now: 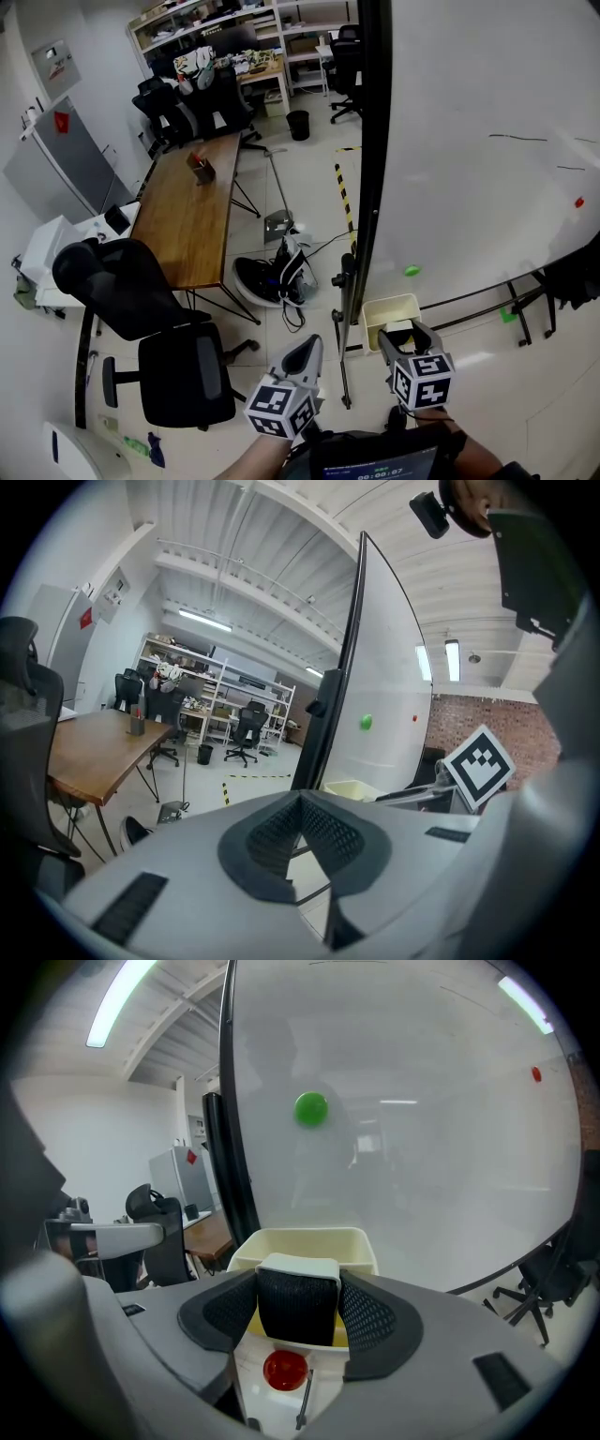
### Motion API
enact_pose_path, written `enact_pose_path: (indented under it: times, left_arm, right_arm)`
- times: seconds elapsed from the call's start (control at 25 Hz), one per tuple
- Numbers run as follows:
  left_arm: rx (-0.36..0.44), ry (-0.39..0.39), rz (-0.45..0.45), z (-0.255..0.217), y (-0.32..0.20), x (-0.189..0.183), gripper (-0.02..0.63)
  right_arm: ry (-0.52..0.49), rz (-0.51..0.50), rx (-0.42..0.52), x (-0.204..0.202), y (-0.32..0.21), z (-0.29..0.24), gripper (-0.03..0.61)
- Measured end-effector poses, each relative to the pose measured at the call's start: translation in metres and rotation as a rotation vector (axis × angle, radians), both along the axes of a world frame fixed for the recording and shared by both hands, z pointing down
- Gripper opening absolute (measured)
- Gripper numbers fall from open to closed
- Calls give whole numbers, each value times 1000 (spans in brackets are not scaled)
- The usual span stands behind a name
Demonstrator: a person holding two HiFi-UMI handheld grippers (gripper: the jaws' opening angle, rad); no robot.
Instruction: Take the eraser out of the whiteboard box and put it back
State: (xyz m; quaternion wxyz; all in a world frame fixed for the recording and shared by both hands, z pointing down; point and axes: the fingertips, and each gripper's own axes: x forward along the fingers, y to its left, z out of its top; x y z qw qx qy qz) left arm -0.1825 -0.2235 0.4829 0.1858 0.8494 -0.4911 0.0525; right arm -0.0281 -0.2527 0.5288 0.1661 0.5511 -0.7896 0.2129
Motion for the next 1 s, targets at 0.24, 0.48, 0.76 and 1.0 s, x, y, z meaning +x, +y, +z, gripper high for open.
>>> enact_pose_path:
  times: [0.24, 0.48, 0.76, 1.0]
  left_arm:
    - [27, 2, -3, -14, 4, 3, 21]
    - [82, 30, -15, -45, 7, 3, 21]
    - [185, 74, -14, -97, 12, 11, 21]
    - [254, 96, -14, -137, 21, 20, 21]
  right_arm:
    - [-49, 6, 35, 10, 1, -21, 296]
    - [-122, 18, 165, 26, 2, -86, 296]
    - [-179, -26, 359, 39, 9, -177, 295]
    - [-186, -76, 499, 47, 22, -237, 293]
